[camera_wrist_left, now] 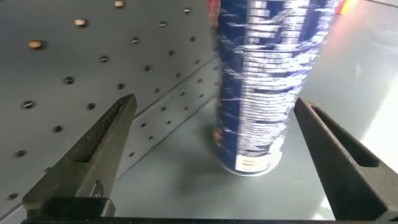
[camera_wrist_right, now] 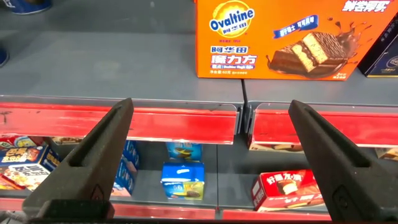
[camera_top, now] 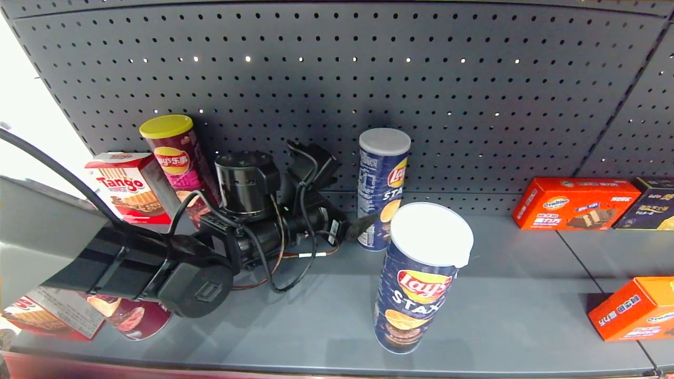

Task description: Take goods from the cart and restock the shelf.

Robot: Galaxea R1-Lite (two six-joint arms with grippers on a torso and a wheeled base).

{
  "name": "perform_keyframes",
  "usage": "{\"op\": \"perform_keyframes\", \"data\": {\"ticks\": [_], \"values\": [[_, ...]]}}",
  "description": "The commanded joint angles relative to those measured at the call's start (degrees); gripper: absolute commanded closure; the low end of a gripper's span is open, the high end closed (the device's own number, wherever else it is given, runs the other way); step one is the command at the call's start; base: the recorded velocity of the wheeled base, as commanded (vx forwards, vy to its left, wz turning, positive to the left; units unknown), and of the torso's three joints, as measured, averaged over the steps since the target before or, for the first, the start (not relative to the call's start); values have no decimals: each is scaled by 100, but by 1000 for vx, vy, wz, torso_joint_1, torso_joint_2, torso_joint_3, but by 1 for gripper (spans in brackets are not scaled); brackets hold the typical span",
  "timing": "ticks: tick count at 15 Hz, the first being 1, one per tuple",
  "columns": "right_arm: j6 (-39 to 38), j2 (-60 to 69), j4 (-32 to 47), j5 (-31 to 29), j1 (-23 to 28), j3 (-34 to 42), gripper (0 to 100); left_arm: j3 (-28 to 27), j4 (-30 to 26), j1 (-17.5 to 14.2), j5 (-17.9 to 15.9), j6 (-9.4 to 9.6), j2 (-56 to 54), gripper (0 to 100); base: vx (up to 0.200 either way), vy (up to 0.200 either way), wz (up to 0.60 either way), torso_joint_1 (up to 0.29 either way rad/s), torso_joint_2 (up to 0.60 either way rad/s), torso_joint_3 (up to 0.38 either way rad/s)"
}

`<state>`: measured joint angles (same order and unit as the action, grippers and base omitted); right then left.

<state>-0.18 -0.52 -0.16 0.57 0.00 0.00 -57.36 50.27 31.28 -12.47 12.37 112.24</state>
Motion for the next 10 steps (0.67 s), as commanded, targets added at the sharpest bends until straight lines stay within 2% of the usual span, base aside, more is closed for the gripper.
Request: {"op": "perform_keyframes", "data": {"ticks": [1, 10], "values": [[1, -9, -2, 4, 0, 0, 0, 5, 0, -17, 43, -7, -44, 0, 0, 0, 0, 0, 0, 0], [1, -9, -2, 4, 0, 0, 0, 190, 167, -113, 395, -24, -132, 0, 0, 0, 0, 0, 0, 0]]}}
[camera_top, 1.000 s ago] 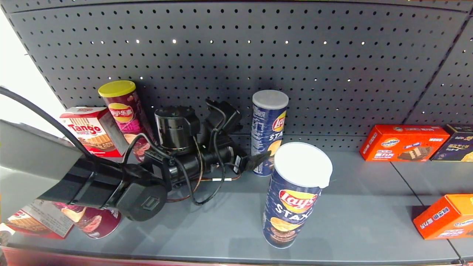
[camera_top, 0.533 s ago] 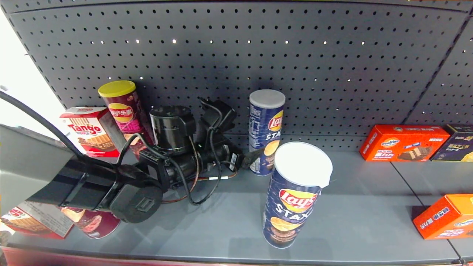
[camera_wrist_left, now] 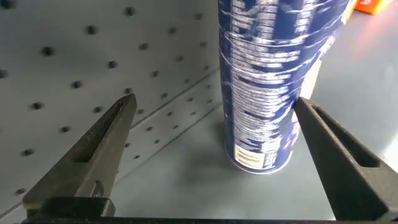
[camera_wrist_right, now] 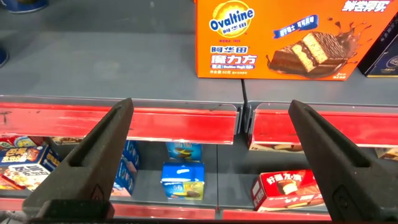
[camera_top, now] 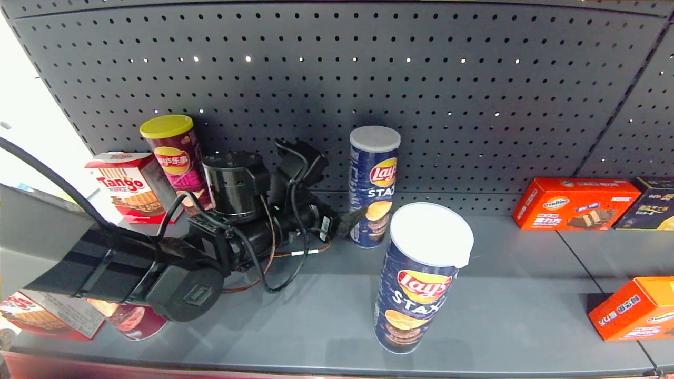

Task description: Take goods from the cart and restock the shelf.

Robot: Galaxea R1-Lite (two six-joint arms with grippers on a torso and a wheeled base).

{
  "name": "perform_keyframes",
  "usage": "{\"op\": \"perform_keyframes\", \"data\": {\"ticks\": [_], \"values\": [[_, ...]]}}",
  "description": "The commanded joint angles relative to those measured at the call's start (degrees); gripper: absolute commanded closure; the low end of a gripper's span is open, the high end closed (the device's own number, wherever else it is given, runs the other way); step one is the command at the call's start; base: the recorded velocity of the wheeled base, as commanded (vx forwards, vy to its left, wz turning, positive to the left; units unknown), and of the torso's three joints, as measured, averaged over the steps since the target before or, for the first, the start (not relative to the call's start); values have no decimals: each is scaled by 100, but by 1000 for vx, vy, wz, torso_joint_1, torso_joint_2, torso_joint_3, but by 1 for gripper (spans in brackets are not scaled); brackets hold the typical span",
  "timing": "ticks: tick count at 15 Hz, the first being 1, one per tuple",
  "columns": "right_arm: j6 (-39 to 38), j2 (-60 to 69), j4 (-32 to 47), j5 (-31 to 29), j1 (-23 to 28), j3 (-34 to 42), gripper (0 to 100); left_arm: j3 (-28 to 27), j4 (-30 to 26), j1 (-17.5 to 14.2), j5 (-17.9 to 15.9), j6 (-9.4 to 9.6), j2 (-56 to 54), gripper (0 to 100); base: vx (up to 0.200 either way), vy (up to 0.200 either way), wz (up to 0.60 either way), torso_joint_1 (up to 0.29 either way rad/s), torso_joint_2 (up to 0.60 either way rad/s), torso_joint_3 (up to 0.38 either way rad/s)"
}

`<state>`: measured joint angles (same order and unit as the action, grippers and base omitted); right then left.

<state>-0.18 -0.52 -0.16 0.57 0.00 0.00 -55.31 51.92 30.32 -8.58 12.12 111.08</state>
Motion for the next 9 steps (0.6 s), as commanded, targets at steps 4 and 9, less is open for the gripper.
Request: {"op": "perform_keyframes", "data": {"ticks": [4, 9], "values": [[1, -9, -2, 4, 0, 0, 0, -15, 11, -52, 14, -8, -7, 0, 0, 0, 0, 0, 0, 0], [1, -9, -2, 4, 0, 0, 0, 3, 11, -202, 111, -8, -16, 0, 0, 0, 0, 0, 0, 0]]}}
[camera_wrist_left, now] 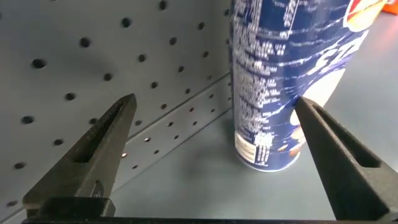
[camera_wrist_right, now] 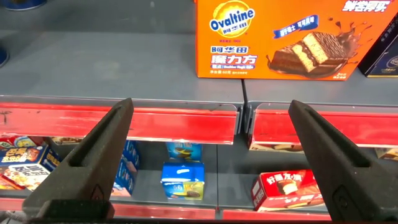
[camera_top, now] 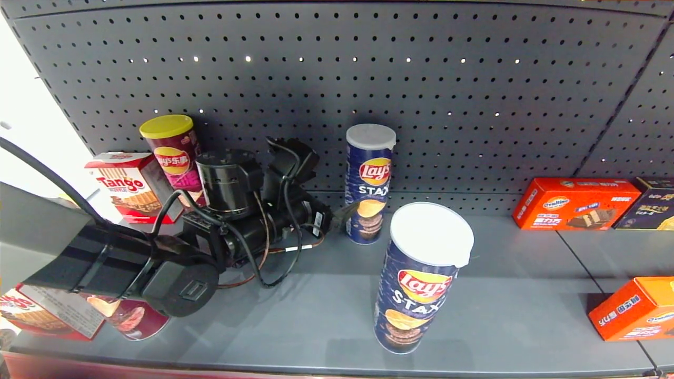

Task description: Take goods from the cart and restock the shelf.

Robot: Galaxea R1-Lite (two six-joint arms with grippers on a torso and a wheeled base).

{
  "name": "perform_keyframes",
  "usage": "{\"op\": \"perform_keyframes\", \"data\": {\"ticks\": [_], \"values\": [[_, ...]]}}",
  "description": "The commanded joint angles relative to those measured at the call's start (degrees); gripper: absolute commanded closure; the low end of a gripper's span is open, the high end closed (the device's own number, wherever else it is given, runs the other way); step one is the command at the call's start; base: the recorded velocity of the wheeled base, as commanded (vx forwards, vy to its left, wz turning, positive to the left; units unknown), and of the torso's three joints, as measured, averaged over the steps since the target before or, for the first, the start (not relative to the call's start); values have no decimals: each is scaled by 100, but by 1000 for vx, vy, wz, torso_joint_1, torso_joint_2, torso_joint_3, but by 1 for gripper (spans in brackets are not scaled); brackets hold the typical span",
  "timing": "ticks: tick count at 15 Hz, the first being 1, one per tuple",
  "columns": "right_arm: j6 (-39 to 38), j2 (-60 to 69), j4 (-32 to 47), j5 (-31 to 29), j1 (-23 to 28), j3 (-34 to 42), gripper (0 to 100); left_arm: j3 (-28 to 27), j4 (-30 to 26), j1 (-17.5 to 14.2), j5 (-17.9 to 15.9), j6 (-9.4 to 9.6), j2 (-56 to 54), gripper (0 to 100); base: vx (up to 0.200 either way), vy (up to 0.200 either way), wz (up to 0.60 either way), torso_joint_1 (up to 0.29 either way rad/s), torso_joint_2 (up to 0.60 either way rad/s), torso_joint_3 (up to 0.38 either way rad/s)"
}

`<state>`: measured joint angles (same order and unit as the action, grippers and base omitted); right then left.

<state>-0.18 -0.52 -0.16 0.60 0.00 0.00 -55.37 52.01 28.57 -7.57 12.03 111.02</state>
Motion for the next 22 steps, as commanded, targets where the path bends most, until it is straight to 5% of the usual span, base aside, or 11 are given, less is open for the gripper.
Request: {"op": "perform_keyframes", "data": {"ticks": [1, 11, 15, 22], "values": [[1, -9, -2, 2, 0, 0, 0, 9, 3, -36, 28, -8, -1, 0, 0, 0, 0, 0, 0, 0], [1, -9, -2, 2, 0, 0, 0, 70, 240, -89, 353, -8, -10, 0, 0, 0, 0, 0, 0, 0], [1, -9, -2, 2, 0, 0, 0, 97, 249, -80, 1188, 10, -45, 0, 0, 0, 0, 0, 0, 0], [1, -9, -2, 2, 0, 0, 0, 79, 231, -1, 1188, 36, 69, 0, 0, 0, 0, 0, 0, 0]]}}
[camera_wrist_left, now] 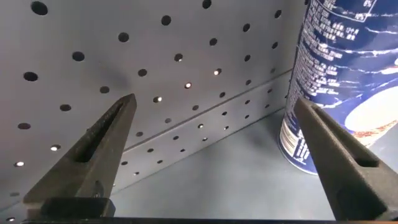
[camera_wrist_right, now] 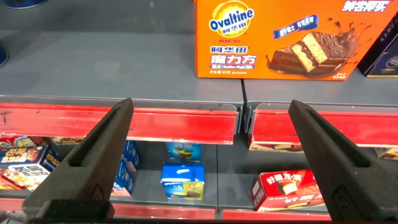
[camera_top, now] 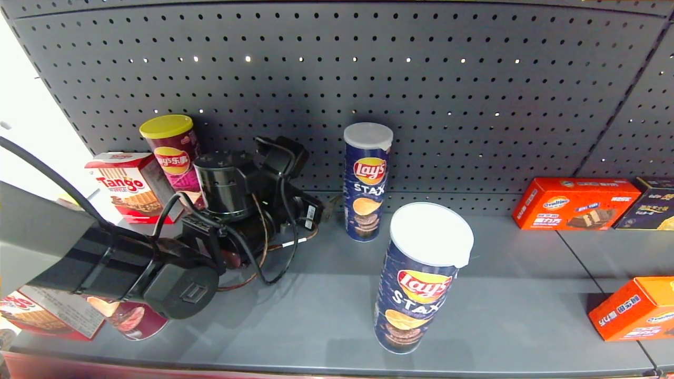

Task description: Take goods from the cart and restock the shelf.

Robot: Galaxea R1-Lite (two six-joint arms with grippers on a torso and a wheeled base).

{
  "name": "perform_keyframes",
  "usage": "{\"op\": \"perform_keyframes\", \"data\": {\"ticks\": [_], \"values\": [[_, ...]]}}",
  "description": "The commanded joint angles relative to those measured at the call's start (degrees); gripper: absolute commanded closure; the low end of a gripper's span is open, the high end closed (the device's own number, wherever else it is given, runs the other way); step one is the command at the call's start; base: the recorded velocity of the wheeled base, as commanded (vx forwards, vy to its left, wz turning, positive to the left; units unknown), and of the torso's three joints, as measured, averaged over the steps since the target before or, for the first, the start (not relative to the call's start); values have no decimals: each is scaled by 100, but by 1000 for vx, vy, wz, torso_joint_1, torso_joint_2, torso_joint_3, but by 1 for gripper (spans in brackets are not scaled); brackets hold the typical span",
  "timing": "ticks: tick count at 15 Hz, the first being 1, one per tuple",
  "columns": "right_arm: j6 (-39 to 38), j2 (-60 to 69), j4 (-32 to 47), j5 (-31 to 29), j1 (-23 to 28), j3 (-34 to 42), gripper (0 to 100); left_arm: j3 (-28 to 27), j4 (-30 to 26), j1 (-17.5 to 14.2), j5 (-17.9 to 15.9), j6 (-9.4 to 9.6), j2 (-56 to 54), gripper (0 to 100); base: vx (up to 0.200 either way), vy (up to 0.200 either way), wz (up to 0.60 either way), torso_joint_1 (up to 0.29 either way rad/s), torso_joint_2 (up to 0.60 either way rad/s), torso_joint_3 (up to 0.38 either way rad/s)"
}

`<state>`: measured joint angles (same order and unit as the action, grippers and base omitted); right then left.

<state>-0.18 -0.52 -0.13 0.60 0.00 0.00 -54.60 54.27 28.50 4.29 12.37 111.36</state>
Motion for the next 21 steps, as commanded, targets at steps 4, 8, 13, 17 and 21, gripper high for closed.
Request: {"op": "perform_keyframes", "data": {"ticks": [4, 8, 13, 17, 21], "values": [[1, -9, -4, 2, 0, 0, 0, -59, -13, 164, 19, -7, 298, 0, 0, 0, 0, 0, 0, 0], [1, -9, -4, 2, 0, 0, 0, -59, -22, 208, 19, -16, 316, 0, 0, 0, 0, 0, 0, 0], [1, -9, -4, 2, 0, 0, 0, -59, 4, 261, 19, -16, 378, 0, 0, 0, 0, 0, 0, 0], [1, -9, -4, 2, 0, 0, 0, -59, 4, 235, 28, -24, 378, 0, 0, 0, 0, 0, 0, 0], [1, -9, -4, 2, 0, 0, 0, -59, -4, 103, 125, -24, 360, 0, 0, 0, 0, 0, 0, 0]]}}
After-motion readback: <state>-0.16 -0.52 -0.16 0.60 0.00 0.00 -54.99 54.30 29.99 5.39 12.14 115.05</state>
